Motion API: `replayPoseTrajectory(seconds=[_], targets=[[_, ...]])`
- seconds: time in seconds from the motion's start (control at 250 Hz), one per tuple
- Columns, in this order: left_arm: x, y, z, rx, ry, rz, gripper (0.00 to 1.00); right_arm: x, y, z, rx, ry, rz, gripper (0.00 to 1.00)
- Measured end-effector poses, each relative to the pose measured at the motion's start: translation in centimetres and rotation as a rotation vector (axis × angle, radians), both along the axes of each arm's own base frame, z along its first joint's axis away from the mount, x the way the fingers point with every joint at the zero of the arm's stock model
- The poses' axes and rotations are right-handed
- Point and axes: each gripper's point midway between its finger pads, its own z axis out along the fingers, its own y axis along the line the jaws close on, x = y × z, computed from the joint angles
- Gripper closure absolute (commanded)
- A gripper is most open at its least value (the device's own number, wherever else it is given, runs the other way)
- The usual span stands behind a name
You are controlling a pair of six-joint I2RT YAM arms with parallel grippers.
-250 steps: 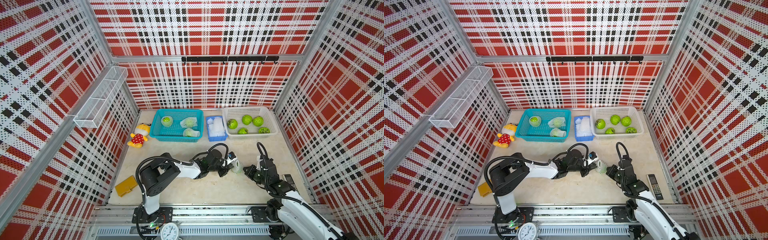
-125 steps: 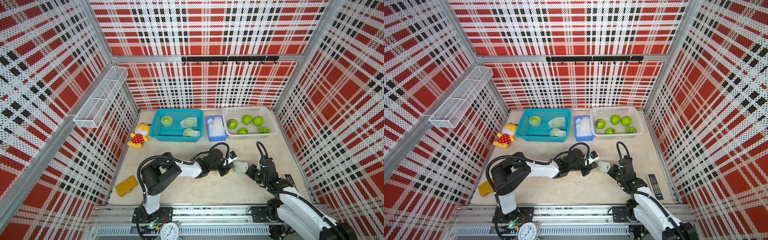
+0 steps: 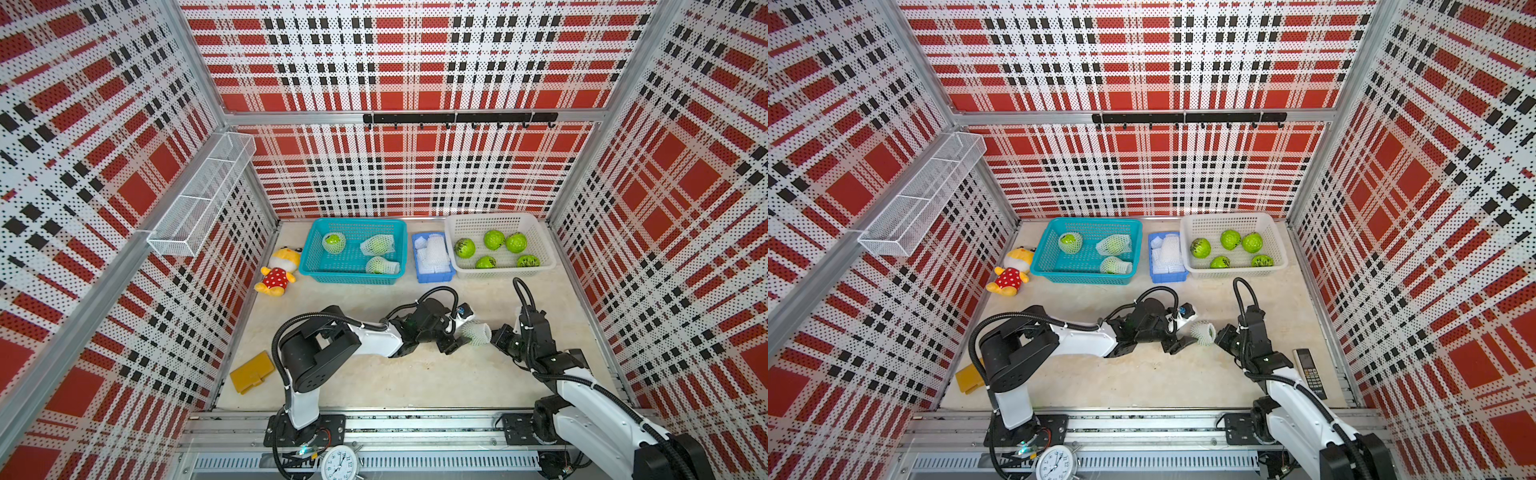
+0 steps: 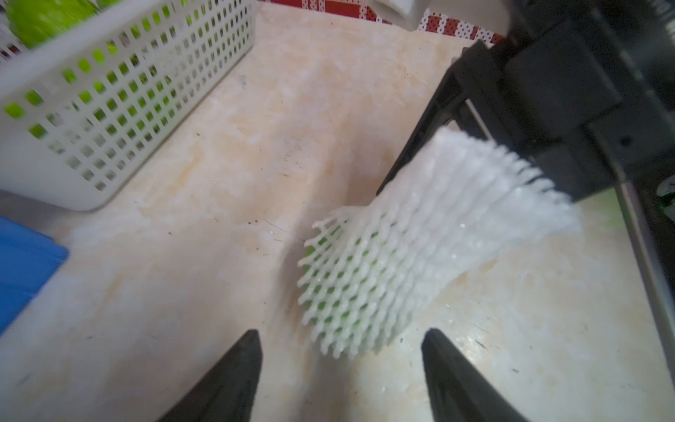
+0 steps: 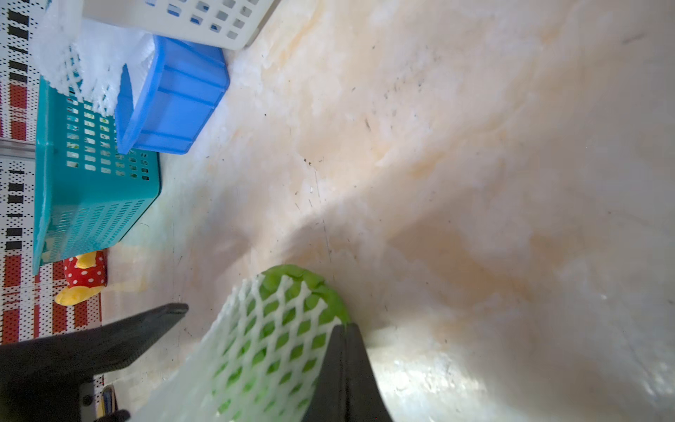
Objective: Sleeve custard apples in foam nets
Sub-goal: Put on the foam net on the custard apple.
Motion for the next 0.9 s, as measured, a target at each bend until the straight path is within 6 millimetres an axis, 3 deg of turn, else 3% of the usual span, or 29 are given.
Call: replayPoseTrajectory(seconds=[0.232,0.44,0.9], targets=[[0.1,-0.3,0.7,0.01,-0.063,-0.022,0.37,0.0,0.1,0.1,-0.001,-0.005,0.007,1.0],[0.4,-1.5,1.4,-0.009,-0.08,-0.053,0.4,0.0,0.1,-0.2,-0.007,0.008,0.013,1.0],[-1.3,-2.1,0.2,-0.018,-0.028,-0.157,0.64,0.7,0.3,0.1,-0.01,-0.002,0.02,1.0]])
